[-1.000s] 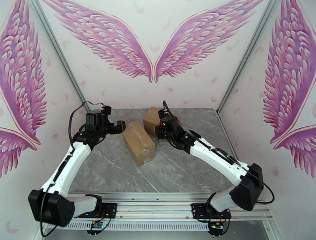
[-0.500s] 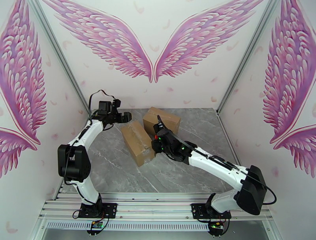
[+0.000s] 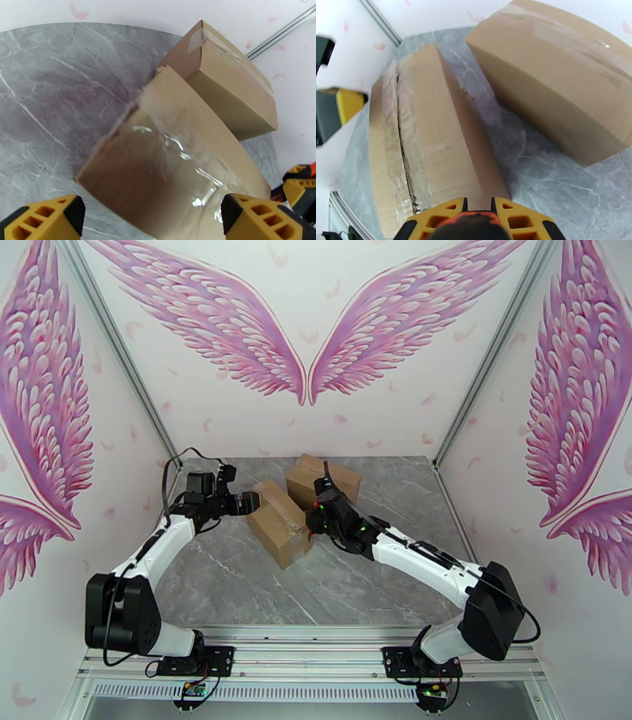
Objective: Unpack the express box
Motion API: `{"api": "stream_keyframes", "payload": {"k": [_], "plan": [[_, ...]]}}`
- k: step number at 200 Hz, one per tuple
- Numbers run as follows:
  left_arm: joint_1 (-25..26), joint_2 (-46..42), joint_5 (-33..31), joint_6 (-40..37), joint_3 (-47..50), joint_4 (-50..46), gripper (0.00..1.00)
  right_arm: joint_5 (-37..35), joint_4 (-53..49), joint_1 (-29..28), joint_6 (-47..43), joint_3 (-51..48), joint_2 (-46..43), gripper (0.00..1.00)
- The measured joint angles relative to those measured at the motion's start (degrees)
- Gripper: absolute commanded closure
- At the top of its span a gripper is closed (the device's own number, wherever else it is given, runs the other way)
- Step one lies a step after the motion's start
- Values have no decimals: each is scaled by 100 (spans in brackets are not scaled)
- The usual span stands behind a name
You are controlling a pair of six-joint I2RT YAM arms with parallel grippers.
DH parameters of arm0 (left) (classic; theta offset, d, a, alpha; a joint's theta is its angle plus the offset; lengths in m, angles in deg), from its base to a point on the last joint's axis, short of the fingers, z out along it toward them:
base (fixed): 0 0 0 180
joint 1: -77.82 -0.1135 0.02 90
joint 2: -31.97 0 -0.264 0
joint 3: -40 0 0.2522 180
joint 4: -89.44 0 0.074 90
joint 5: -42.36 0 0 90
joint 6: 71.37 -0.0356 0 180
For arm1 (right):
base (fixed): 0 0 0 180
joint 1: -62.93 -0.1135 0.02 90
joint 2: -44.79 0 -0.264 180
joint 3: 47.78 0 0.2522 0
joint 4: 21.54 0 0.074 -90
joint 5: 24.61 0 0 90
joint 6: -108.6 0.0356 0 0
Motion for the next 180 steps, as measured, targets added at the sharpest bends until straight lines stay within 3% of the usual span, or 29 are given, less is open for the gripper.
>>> {"api": "stream_keyframes", "payload": {"k": [24,54,80,104,122,142,180], "plan": [[142,-439,-94,0,170,-66,3,15,157,125,24,-2,59,100],[385,-870,-715,-382,192,-275,2,-131,160,214,190,-81,42,100],[695,-1388,-1508,-1408,208,-273,1,-282,415,269,852,-826,-581,100],[935,-1707,-1687,-2815,337,-81,1,-553,866,177,1709,-1716,-1340,100],[905,-1622,-1827,-3373,315,-4,1,-872,1259,-15,2162,-2170,-1690,100],[632,-1097,-1939,-3303,-59,-37,1,-1121,1707,-127,2444,-2444,-1827,100],[262,140,-1801,-2376,-1069,-26,1,-1399,2516,-155,2682,-2658,-1832,100]]}}
